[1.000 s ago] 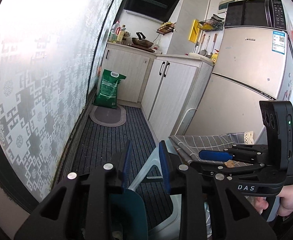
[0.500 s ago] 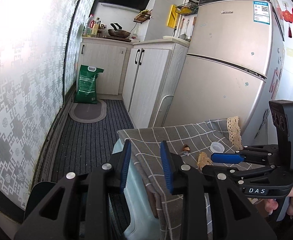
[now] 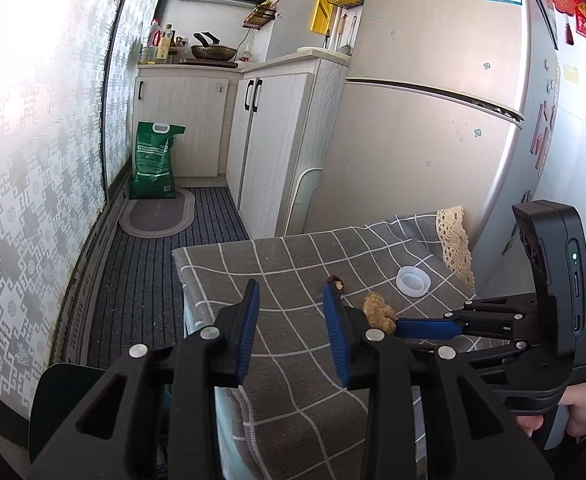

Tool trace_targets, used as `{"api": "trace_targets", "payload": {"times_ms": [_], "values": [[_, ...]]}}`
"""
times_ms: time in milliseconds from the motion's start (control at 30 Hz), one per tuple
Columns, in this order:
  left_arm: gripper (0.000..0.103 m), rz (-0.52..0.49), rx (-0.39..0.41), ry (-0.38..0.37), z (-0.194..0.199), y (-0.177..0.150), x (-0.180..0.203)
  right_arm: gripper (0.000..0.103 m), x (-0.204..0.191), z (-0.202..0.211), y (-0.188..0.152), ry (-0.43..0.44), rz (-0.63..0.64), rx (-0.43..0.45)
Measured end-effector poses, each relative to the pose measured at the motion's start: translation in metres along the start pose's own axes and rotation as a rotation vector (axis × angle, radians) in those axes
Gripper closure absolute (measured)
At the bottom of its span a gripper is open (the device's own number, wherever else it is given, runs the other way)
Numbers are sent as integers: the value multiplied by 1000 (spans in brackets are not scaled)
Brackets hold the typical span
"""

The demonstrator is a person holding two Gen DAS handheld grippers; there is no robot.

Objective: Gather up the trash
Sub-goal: 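Grasp the brown ginger peel with the left gripper while the right gripper grasps a small brown shell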

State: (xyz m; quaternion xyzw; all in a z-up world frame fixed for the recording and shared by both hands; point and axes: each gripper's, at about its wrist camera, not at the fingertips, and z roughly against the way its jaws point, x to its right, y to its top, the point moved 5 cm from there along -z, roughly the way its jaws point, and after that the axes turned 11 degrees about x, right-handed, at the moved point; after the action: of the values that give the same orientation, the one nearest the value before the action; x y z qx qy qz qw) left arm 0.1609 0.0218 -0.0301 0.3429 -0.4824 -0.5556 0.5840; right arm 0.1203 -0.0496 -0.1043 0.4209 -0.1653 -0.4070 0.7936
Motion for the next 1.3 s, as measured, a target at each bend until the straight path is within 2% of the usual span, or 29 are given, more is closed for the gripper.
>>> {"api": "trace_targets", "payload": {"times_ms": [133,433,633,767,933,1300], "values": [[64,-14,-27,-20,-9,-5,13,83,7,8,-1,1,-6,11],[54,-44,-86,-64,-29,-16,40,83,31,26,-5,-14,-37,43],[48,-72,-145,-76,-49,-26,60,83,67,50,-2,-23,-107,101],[46,-86,-183,-43,-64,-32,67,83,82,61,-4,-13,-131,124],[42,-108,-185,-2,-73,-33,72,83,84,66,-7,9,-130,134],[44,-136,-210,43,-87,-38,74,83,87,73,-11,27,-129,141]]}}
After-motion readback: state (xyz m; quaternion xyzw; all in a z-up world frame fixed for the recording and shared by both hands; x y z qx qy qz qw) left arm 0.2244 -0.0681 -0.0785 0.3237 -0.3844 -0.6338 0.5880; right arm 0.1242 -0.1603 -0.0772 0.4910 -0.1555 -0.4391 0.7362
